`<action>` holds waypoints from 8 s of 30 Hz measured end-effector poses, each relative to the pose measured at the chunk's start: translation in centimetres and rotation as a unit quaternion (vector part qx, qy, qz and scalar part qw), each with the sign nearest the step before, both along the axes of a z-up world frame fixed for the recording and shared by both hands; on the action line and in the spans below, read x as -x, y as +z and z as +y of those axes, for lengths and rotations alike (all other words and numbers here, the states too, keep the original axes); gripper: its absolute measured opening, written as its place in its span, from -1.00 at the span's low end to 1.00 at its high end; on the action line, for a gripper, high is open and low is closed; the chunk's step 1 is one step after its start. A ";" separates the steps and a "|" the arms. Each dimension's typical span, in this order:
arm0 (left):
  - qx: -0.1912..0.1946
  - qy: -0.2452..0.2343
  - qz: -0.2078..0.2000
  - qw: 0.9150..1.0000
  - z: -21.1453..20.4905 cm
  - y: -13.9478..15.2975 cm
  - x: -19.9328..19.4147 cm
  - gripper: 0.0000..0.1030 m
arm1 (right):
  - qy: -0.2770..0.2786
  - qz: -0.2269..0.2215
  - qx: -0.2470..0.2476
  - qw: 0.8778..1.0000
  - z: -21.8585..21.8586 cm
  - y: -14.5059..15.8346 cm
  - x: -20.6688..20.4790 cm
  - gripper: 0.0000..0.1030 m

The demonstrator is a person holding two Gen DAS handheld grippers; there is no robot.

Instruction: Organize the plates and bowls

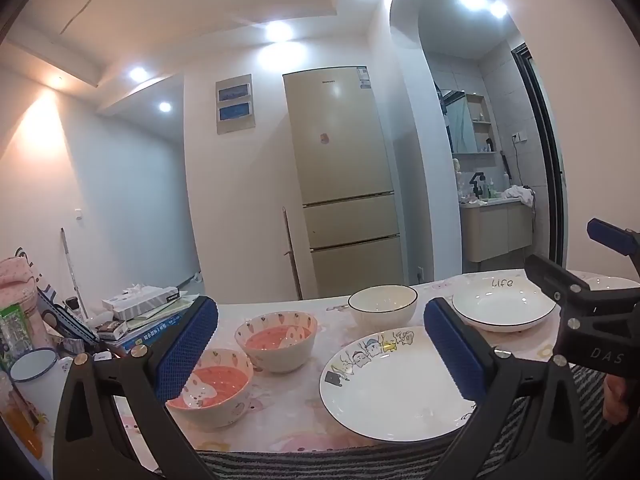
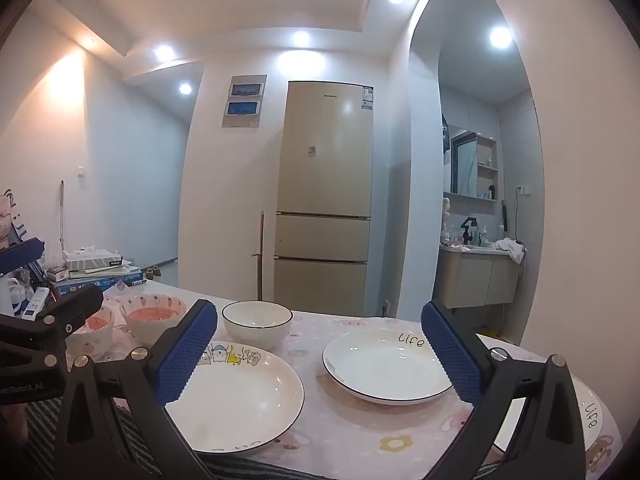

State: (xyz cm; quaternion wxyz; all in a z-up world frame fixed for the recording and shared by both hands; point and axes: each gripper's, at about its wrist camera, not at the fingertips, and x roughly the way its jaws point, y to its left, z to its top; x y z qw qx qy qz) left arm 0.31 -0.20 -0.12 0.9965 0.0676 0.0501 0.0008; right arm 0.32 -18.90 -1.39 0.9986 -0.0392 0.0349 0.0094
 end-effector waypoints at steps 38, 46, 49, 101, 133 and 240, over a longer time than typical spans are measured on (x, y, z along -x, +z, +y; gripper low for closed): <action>0.005 -0.002 0.014 1.000 0.1 -0.2 -0.3 1.00 | -0.002 -0.004 0.007 1.000 0.0 -0.1 -0.1 1.00; 0.004 -0.002 0.013 1.000 0.2 -0.1 -0.2 1.00 | -0.002 -0.004 0.007 1.000 0.0 -0.1 -0.1 1.00; 0.004 -0.001 0.013 1.000 0.1 -0.2 -0.2 1.00 | -0.002 -0.004 0.007 1.000 0.0 -0.1 -0.1 1.00; 0.002 0.011 -0.018 1.000 0.1 -0.1 0.8 1.00 | -0.001 -0.010 0.006 1.000 -0.3 -0.3 0.4 1.00; 0.083 -0.003 0.024 0.996 3.3 12.3 -2.1 1.00 | 0.076 -0.046 -0.065 0.994 -1.7 14.0 -1.0 1.00; 0.164 -0.027 0.474 0.865 -0.1 -3.7 -32.7 -0.87 | 0.072 0.477 -0.121 0.867 2.3 -4.4 -33.7 -0.57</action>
